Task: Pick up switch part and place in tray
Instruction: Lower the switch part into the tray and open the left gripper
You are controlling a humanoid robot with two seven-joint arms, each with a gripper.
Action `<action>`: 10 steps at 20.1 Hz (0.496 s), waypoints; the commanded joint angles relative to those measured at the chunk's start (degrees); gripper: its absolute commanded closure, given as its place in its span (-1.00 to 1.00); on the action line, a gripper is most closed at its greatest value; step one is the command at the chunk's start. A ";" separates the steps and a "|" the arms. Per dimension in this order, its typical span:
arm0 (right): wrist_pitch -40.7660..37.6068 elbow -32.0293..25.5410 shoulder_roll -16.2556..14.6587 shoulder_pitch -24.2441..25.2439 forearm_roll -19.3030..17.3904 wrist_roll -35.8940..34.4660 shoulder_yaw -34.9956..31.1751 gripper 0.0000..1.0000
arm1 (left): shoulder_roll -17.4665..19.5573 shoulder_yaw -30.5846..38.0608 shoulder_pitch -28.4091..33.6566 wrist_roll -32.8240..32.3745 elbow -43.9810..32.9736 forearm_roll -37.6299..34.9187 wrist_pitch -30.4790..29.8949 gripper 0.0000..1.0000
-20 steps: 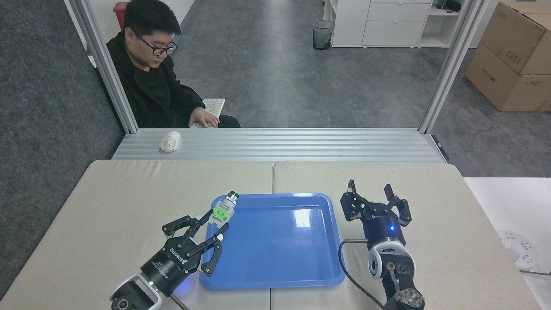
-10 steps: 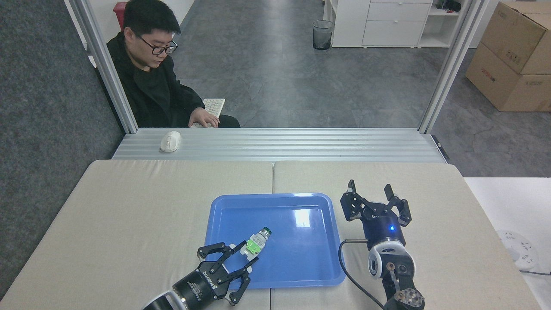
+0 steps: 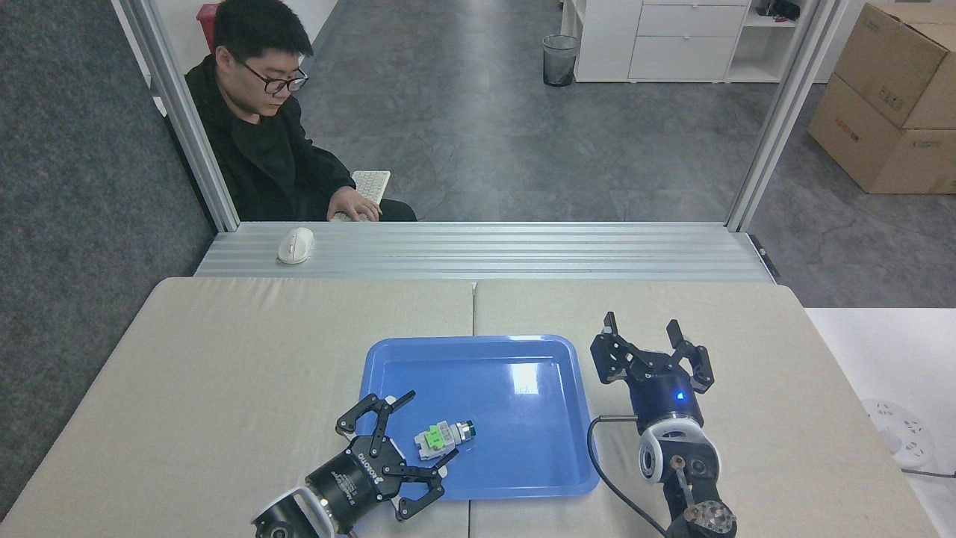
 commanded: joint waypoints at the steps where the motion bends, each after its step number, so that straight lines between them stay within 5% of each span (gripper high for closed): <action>1: 0.13 0.00 0.02 0.00 0.00 0.00 -0.02 -1.00 | -0.61 6.09 -2.01 0.05 -2.81 3.37 0.16 -0.92; 5: 0.13 0.00 0.02 0.00 0.00 0.00 -0.02 -1.00 | -0.61 14.00 -2.36 0.05 1.83 10.48 1.30 -0.92; 10: 0.04 0.00 0.02 0.00 0.00 0.00 -0.02 -1.00 | 0.70 20.08 -5.87 0.22 13.52 16.82 13.76 -0.92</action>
